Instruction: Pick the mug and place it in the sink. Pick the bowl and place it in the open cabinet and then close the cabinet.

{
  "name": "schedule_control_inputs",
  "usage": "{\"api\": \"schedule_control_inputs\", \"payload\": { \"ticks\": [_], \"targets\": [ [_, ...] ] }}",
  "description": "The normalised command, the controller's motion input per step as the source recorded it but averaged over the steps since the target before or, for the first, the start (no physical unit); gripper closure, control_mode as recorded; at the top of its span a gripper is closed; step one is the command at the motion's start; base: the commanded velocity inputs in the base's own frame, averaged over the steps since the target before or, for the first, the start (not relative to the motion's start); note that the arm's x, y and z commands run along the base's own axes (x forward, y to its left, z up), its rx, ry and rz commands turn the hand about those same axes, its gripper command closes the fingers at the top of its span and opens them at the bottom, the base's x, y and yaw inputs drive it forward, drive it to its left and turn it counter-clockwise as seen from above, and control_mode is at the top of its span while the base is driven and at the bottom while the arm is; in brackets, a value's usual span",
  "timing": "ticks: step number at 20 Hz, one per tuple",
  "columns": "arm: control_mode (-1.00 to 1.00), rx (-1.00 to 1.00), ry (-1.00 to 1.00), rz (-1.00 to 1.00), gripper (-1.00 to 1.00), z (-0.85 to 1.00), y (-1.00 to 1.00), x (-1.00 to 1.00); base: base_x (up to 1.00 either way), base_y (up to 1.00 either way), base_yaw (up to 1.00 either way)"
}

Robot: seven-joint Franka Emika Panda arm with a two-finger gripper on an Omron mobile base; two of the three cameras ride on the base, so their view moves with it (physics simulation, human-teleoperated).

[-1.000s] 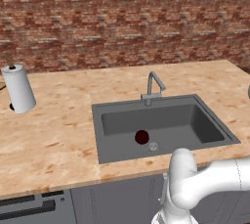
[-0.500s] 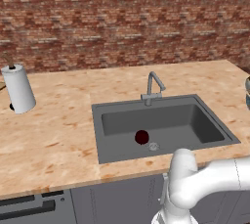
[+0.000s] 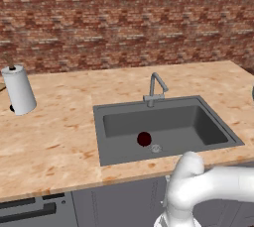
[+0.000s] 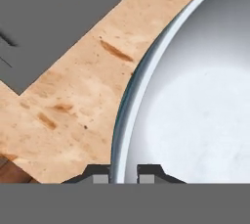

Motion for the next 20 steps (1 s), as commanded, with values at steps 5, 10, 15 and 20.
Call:
{"api": "schedule_control_inputs", "payload": {
  "ticks": [5, 10, 15, 20],
  "targets": [
    [-1.00, -0.13, -0.09, 0.36, 1.00, 0.58, 0.96, -0.74, 0.00, 0.00, 0.00],
    [-1.00, -0.22, -0.14, 0.40, 1.00, 0.38, 1.00, -0.73, 0.00, 0.00, 0.00],
    [-1.00, -0.21, -0.05, 0.35, 1.00, 0.44, 1.00, -0.58, 0.00, 0.00, 0.00],
    [-1.00, -0.10, 0.00, 0.48, 1.00, 0.56, 0.98, -0.05, 0.00, 0.00, 0.00]
  ]
}}
